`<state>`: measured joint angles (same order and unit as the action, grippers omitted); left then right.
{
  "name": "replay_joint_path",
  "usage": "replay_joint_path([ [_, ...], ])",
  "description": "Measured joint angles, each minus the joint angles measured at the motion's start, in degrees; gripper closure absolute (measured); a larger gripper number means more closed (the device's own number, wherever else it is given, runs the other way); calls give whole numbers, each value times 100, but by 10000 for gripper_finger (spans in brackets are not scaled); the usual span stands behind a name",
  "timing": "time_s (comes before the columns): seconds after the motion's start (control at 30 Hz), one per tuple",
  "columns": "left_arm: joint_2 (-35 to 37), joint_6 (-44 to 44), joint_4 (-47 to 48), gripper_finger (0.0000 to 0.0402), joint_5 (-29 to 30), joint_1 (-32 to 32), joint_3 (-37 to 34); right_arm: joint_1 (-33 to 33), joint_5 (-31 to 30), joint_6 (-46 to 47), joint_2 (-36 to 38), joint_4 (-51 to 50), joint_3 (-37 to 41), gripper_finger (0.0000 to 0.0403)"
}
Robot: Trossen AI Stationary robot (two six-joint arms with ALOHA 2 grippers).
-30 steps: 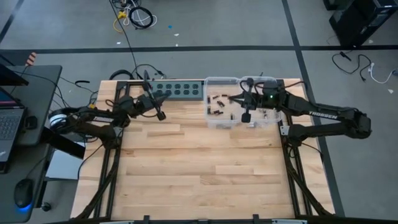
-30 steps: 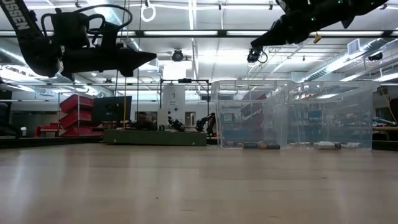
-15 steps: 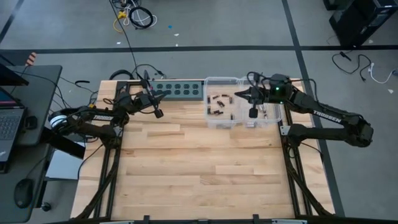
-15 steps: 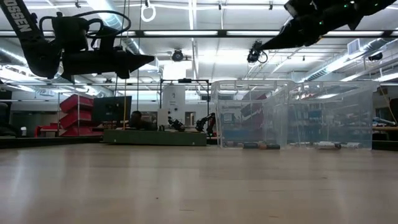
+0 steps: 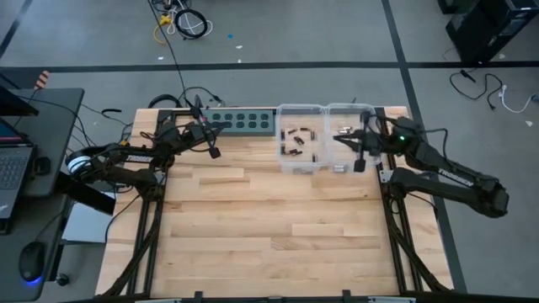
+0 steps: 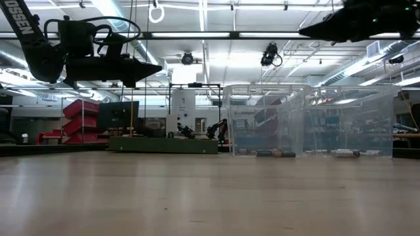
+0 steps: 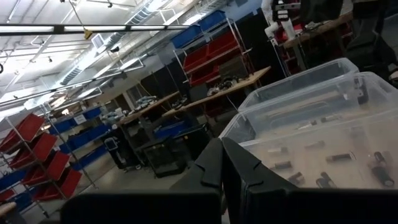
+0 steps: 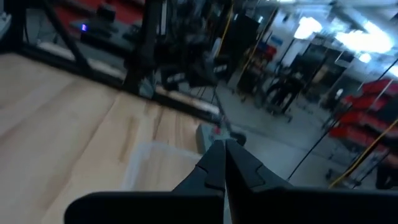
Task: Sort batteries
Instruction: Return to Home Position
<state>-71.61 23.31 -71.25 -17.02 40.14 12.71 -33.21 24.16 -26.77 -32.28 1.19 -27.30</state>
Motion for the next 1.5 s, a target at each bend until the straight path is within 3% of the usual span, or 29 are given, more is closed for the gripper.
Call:
replay_joint_path([
  [0.23,0,-180,1,400,1,0,0,2,640,466,1171,64,346,403],
  [0.33,0,-224,1,400,2,0,0,2,623,994,1397,496,599,403],
  [0.43,0,-258,1,400,2,0,0,14,437,1551,1316,1456,1043,403],
  [0.73,0,-386,1,400,2,0,0,82,848,2776,928,3567,2626,403],
  [0.83,0,-442,1,400,2,0,0,90,1234,3213,999,3179,2677,403],
  [0.97,0,-557,1,400,4,0,0,90,1214,3360,1020,3333,2672,403],
  [1.13,0,-563,2,400,4,0,0,105,720,3057,989,3313,2661,403],
  [1.23,0,-899,-224,400,-85,-56,0,379,-274,3109,848,3411,2642,403],
  [1.33,3,-1408,-831,400,-528,-244,9,673,-1132,2965,619,3151,2322,403],
  [1.5,4,-1828,-719,400,-887,-685,313,919,-1258,2802,59,932,842,403],
])
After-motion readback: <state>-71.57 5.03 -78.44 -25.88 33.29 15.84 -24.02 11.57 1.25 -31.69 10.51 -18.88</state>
